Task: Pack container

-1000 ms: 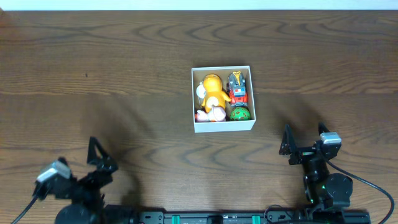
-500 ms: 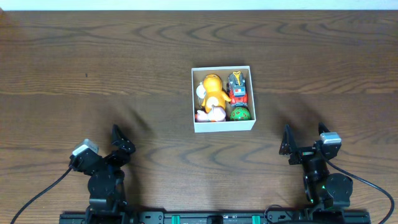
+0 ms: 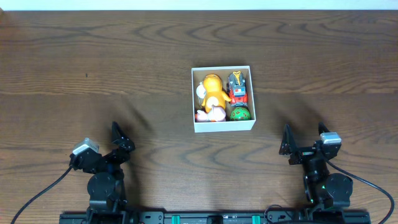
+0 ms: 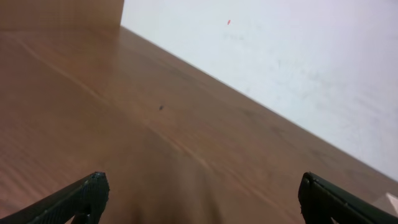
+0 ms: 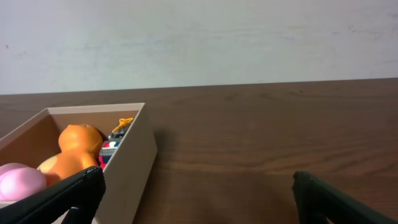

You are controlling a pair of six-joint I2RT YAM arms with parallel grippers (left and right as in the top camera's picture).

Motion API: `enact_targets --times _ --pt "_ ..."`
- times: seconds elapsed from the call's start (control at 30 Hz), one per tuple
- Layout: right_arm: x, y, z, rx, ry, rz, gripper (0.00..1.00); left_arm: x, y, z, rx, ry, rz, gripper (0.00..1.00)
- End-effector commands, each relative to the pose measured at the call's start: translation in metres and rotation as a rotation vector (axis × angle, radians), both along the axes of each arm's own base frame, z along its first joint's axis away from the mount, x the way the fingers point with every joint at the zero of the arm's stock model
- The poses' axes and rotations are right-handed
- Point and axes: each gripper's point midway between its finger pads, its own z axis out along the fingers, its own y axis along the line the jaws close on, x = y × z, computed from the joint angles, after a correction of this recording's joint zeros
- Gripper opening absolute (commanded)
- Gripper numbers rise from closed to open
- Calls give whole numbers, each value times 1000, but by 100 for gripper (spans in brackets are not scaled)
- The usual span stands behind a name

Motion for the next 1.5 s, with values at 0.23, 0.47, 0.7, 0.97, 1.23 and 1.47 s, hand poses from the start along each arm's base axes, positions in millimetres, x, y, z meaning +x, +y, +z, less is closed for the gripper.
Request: enact_targets --times 0.23,0.47,0.7,0.97,1.23,1.47 --pt "0 -4 0 13 1 -17 99 9 -17 -15 234 61 -154 98" --pt "0 -4 0 13 1 -17 99 11 -29 -17 286 74 -234 98" --pt "0 -4 0 13 1 -17 99 11 -29 -17 284 74 -238 98" --pt "0 -4 0 13 1 -17 99 9 -14 -17 282 83 -175 98" --pt "0 -4 0 13 1 -17 99 9 -14 -18 282 85 -174 98" --pt "0 -4 0 13 1 -17 99 9 -14 -18 282 85 -173 98"
